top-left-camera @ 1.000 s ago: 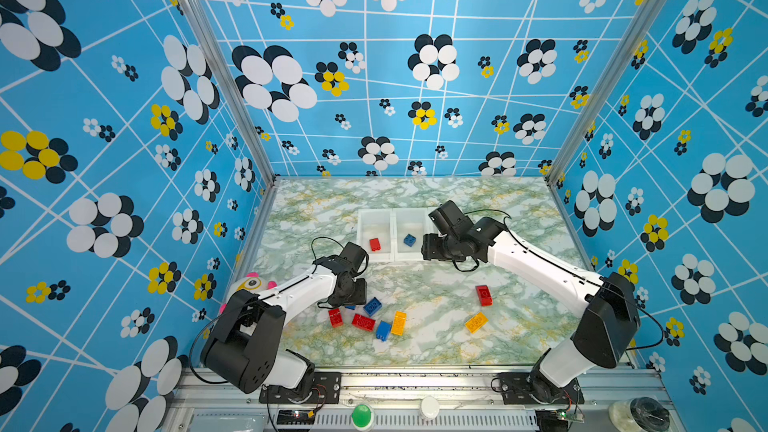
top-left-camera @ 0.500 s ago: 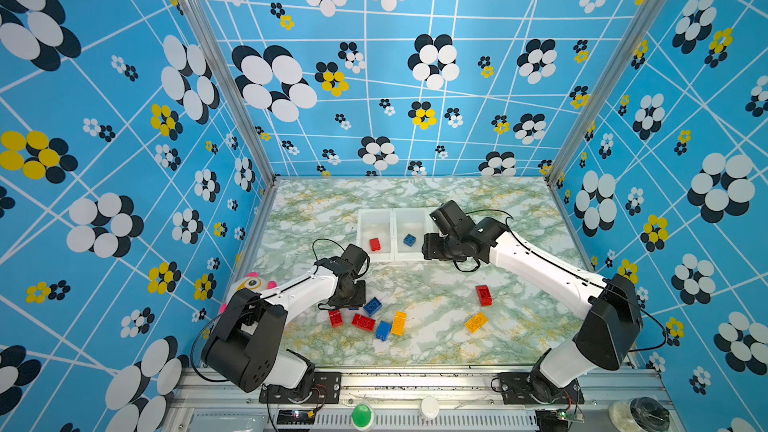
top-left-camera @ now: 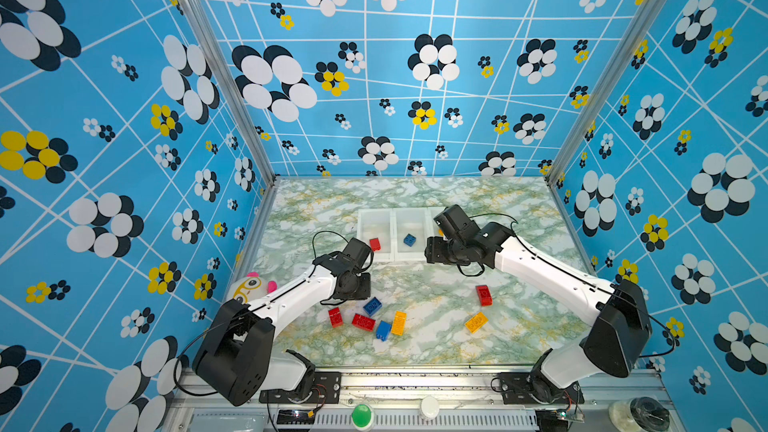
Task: Sort the legos into containers by color
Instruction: 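Carry the tall blue brick with the left gripper into the middle bin and release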
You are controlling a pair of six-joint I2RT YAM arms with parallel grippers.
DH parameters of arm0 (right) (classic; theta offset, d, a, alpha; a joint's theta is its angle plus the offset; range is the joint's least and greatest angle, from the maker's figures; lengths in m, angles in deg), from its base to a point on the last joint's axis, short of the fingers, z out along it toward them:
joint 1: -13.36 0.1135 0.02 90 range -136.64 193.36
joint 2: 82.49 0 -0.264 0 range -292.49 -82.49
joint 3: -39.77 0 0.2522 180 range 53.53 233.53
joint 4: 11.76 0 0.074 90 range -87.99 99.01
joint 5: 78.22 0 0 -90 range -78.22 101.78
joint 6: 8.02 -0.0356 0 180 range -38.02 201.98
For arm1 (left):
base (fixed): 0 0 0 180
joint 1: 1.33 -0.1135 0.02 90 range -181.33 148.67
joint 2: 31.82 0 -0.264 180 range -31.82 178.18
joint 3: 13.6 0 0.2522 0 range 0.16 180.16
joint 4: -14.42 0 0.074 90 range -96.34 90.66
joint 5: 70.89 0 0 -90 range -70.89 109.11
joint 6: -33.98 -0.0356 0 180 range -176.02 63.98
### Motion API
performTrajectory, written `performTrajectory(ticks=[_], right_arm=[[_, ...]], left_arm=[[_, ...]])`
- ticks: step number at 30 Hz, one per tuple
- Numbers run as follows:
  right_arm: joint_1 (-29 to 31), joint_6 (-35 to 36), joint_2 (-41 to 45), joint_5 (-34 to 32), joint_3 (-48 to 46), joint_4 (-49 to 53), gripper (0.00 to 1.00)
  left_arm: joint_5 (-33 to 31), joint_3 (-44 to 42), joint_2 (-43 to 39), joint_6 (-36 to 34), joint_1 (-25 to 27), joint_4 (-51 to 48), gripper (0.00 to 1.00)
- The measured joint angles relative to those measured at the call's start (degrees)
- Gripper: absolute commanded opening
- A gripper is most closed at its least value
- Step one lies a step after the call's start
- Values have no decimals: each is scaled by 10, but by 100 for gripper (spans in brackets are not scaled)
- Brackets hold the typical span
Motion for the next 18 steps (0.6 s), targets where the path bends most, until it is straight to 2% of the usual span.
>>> performTrajectory(ticks=[9, 18], right_arm=[[0, -11, 40, -9, -48, -2, 81], [-5, -24, 76, -17, -91, -12, 82]], left_arm=[[-13, 138, 13, 0, 52, -11, 22], [-15, 282, 126, -18, 70, -9, 22]])
